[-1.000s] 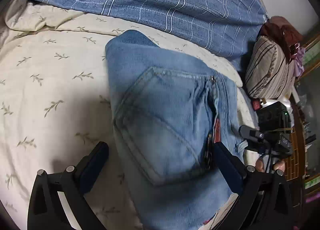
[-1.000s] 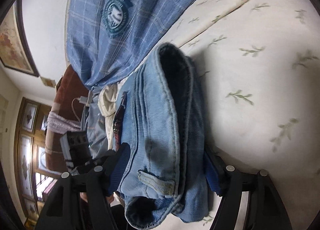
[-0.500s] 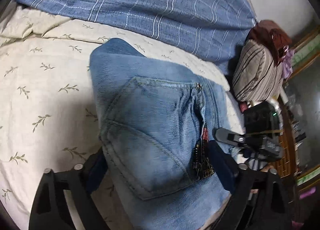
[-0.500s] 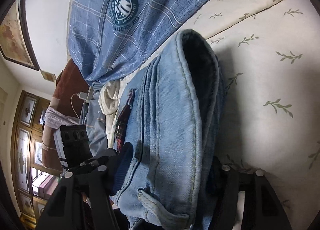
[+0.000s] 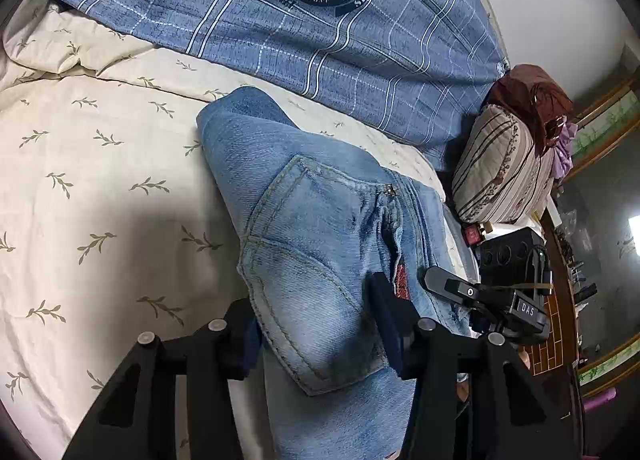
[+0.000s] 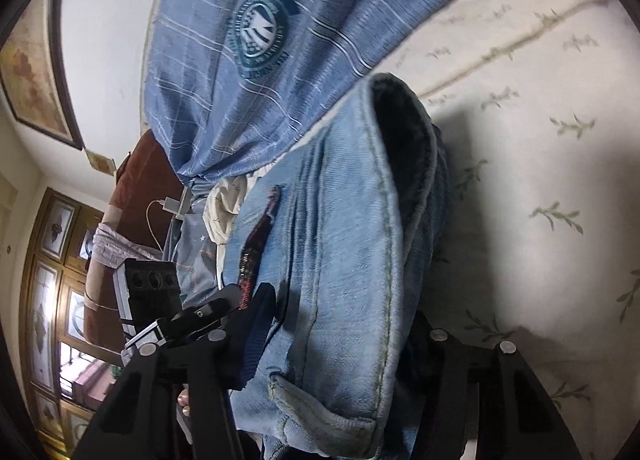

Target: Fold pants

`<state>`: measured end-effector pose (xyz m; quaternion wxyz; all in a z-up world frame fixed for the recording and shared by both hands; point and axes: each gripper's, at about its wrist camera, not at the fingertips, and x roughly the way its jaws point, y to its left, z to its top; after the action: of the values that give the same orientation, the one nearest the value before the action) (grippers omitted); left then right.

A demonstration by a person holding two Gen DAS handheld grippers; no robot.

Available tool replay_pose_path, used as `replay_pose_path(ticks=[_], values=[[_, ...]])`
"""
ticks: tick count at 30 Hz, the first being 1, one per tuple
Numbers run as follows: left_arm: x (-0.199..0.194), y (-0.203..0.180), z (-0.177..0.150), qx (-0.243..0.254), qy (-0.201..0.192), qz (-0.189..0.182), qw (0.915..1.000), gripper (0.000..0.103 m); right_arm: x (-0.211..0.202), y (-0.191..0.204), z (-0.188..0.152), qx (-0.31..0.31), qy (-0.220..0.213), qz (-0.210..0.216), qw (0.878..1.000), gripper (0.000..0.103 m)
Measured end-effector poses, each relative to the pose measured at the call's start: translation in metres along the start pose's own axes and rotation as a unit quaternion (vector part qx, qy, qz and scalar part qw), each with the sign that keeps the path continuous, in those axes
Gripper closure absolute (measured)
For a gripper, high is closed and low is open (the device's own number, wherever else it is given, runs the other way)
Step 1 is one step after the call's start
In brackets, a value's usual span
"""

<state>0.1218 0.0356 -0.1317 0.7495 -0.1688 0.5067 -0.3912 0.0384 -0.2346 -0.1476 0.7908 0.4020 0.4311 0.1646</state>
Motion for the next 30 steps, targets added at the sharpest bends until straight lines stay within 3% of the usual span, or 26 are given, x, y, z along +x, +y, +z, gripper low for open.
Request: replay_pose_path(ticks=[18, 30], values=[[-0.051, -0.002, 0.013, 0.007, -0.086, -0.003, 0.9962, 0.055, -0.001, 0.047, 0.000, -0.051, -0.042, 0.038, 0.997, 0.047], [-0.055, 0.011, 0.013, -0.013, -0.093, 0.021, 0.9954, 0.055, 0.015, 0.050, -0.003, -0.053, -0.027, 0.030, 0.998, 0.047]])
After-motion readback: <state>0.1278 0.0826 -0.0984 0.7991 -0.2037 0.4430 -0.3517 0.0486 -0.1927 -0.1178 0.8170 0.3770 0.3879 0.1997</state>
